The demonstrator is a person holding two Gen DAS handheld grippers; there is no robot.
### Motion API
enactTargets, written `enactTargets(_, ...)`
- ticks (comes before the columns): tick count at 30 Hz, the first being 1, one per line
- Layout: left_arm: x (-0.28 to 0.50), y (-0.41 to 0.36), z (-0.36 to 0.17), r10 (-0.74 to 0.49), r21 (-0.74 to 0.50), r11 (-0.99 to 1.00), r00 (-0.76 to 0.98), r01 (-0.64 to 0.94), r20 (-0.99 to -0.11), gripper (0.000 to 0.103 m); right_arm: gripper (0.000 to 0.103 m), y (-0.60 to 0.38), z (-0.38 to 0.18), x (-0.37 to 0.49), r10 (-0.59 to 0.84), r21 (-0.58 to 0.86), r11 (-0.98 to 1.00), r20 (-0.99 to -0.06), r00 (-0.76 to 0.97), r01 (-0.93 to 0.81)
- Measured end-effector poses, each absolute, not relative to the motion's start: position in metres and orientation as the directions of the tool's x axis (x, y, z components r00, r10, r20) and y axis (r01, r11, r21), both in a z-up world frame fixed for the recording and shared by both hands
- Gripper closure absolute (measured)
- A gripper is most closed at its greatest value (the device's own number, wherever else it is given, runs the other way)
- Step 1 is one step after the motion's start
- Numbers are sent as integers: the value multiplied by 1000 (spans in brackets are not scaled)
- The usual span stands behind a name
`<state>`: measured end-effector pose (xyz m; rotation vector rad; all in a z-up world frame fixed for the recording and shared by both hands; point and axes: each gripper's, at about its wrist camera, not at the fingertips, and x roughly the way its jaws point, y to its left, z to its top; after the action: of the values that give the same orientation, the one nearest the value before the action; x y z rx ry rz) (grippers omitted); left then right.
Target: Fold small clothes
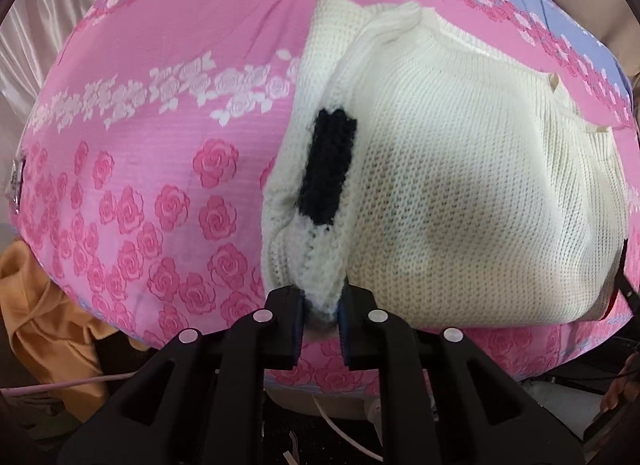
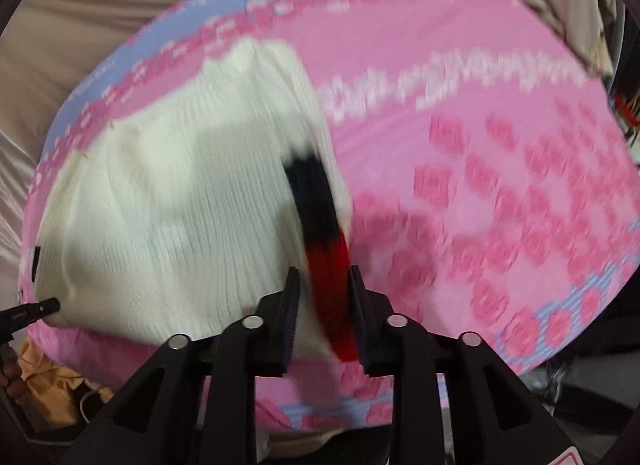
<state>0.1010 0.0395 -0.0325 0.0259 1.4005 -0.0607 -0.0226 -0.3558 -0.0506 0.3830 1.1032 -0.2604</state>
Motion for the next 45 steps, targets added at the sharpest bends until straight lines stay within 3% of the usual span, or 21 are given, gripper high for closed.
enactTargets(7, 120, 45, -7, -34, -26, 999, 252, 36, -967, 83, 67, -363, -24, 2, -50, 163, 913, -865, 500, 374)
enactTargets(9, 133, 46, 0, -43, -34, 999, 284, 35, -958, 73, 62, -363, -20, 12, -46, 172, 913, -857, 514, 369)
enactTargets(11, 150, 43, 2, -41, -29, 999, 319, 42, -947, 53, 57, -363, -18, 28, -33, 188, 914, -848, 529, 359)
enactTargets(15, 187, 23, -10, -56, -31, 997, 365, 73, -929, 40, 48, -363, -25, 65, -28, 186, 921, -846, 533, 344)
enactTargets(16, 194, 21, -15, -71, -45, 996, 361, 79, -930, 40, 47, -363, -28, 73, -30, 185, 919, -848, 530, 347)
enactTargets(18, 210, 15, -33, -77, -51, 995, 332, 85, -940, 57, 47, -364, -35, 91, -33, 180, 919, -852, 522, 351)
enactTargets(19, 215, 13, -41, -90, -61, 993, 306, 102, -948, 89, 48, -364, -39, 99, -33, 174, 921, -856, 516, 348)
enactTargets(20, 218, 13, -47, -91, -64, 993, 282, 103, -955, 96, 53, -363, -43, 105, -21, 175, 925, -862, 506, 336)
enactTargets(21, 220, 15, -46, -104, -83, 993, 275, 87, -956, 96, 79, -361, -47, 113, -16, 165, 933, -870, 493, 321)
enactTargets(22, 219, 17, -41, -118, -101, 992, 282, 74, -952, 96, 87, -359, -46, 116, -9, 165, 936, -873, 488, 312)
enactTargets(27, 225, 40, -17, -96, -98, 995, 354, 14, -930, 96, 89, -368, 13, 101, 29, 280, 919, -751, 659, 279)
enactTargets(29, 235, 40, -41, -80, -80, 997, 304, 11, -949, 96, 89, -378, 4, 101, -5, 248, 919, -768, 640, 305)
enactTargets(32, 237, 22, -51, -11, 11, 998, 327, 66, -945, 95, 89, -389, -67, 121, 14, 183, 922, -895, 445, 340)
enactTargets(40, 188, 22, 11, -67, -42, 997, 412, 68, -909, 91, 80, -356, 7, 82, -119, 109, 940, -782, 612, 322)
enactTargets(45, 156, -27, -17, -149, -90, 976, 306, 200, -940, 88, 80, -260, -6, 78, 187, 230, 973, -809, 558, 8)
